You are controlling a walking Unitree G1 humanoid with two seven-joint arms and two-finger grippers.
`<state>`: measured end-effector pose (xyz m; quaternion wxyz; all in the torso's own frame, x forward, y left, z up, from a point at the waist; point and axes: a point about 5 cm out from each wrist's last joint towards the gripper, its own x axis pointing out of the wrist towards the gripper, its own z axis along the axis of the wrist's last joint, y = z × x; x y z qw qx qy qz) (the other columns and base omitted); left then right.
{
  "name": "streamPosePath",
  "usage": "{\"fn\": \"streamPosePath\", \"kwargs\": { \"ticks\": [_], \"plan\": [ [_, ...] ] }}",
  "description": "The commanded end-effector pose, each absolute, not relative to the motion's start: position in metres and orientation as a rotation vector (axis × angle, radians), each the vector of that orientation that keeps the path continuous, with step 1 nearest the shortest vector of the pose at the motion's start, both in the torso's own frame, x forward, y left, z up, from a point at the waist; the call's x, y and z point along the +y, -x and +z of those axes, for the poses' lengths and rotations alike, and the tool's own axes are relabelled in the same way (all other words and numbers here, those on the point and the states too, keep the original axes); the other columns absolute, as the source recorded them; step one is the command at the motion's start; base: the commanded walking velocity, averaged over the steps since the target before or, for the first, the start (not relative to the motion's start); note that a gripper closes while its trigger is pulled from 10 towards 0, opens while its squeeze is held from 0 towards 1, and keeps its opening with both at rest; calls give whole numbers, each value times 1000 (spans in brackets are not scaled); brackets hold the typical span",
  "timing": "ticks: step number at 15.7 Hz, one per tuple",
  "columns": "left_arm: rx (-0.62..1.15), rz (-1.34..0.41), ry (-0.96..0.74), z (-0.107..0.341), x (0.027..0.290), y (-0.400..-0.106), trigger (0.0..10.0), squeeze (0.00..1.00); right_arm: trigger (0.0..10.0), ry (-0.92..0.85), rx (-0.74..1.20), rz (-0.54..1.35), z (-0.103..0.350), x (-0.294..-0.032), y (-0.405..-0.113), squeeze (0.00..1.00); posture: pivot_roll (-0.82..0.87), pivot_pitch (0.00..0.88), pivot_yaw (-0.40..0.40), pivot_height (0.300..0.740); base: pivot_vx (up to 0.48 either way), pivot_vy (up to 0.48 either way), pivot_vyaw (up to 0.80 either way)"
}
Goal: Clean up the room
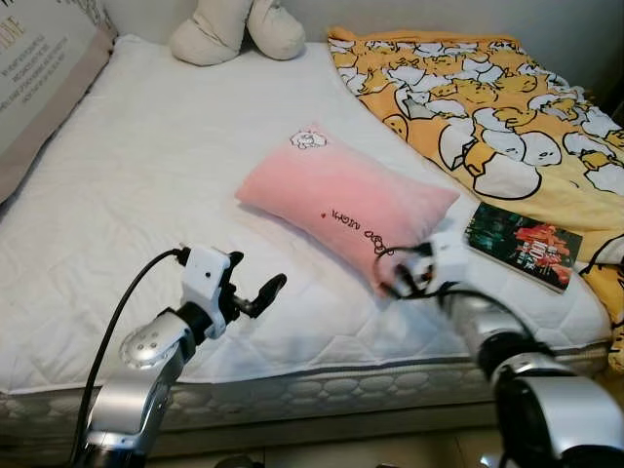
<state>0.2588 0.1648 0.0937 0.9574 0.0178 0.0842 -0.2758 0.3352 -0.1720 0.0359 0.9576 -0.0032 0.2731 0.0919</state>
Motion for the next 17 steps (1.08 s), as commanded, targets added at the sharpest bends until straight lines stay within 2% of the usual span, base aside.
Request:
{"fn": "streamPosePath", "kwargs": {
  "ticks": [1,3,6,7,8,11,12,14,15,16,17],
  "plan": [
    [155,-561,-51,99,170,-257,10000,0,10000,2,550,239,35,-166,-334,0,97,0,-10,740,0,0,0],
    [156,-553,-55,99,173,-257,10000,0,10000,-18,549,337,33,-155,-331,0,103,0,-14,740,0,0,0],
    [165,-509,-90,98,177,-259,10000,0,10000,-79,625,887,23,-116,-306,0,105,0,-17,740,0,0,0],
    [163,-511,-80,98,176,-260,10000,0,10000,-97,650,970,21,-114,-300,0,104,0,-14,740,0,0,0],
    [163,-514,-76,99,176,-260,10000,0,10000,-100,659,985,20,-115,-299,0,102,0,-11,740,0,0,0],
    [160,-523,-78,99,174,-261,10000,0,10000,-339,531,1059,43,-127,-307,0,96,0,-7,740,0,0,0],
    [158,-519,-82,99,175,-261,10000,0,10000,-295,450,998,50,-134,-315,0,96,0,-7,740,0,0,0],
    [158,-506,-87,99,177,-261,10000,0,10000,-187,306,690,66,-154,-337,0,95,0,-5,740,0,0,0],
    [158,-507,-88,99,177,-261,10000,0,10000,-55,291,495,68,-167,-345,0,98,0,-3,740,0,0,0],
    [157,-509,-89,99,176,-261,10000,0,10000,14,283,394,70,-174,-348,0,98,0,-3,740,0,0,0],
    [154,-512,-88,99,176,-260,10000,0,10000,18,259,282,74,-183,-352,0,99,0,-2,740,0,0,0]
  ]
}}
